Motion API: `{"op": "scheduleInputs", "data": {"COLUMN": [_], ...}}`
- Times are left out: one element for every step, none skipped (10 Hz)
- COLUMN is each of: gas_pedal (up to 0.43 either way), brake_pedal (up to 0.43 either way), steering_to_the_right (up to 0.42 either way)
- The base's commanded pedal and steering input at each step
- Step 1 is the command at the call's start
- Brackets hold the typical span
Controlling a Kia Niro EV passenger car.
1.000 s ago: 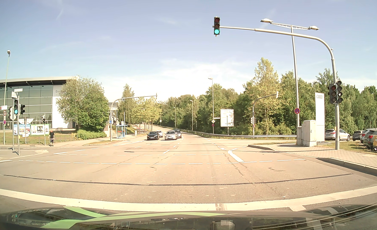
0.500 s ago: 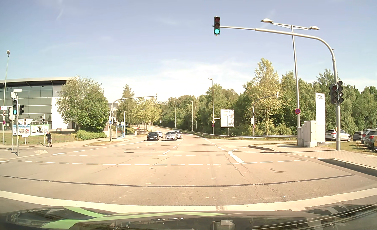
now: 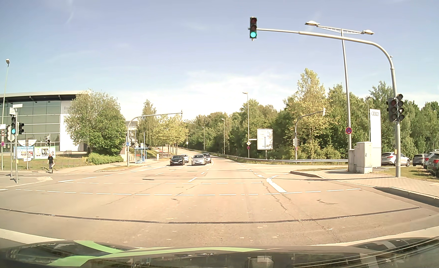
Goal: Follow the waypoints while adhering to traffic rules and regulations
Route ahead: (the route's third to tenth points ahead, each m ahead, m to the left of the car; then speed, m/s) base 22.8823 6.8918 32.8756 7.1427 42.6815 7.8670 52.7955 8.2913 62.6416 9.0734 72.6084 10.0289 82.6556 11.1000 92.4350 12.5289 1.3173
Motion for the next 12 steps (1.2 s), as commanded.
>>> {"op": "scheduleInputs", "data": {"gas_pedal": [0.331,0.35,0.358,0.358,0.358,0.358,0.37,0.378,0.378,0.378,0.378,0.378], "brake_pedal": [0.0,0.0,0.0,0.0,0.0,0.0,0.0,0.0,0.0,0.0,0.0,0.0], "steering_to_the_right": [-0.011,-0.011,-0.011,-0.012,-0.011,-0.011,-0.011,-0.011,-0.011,-0.011,-0.012,-0.012]}}
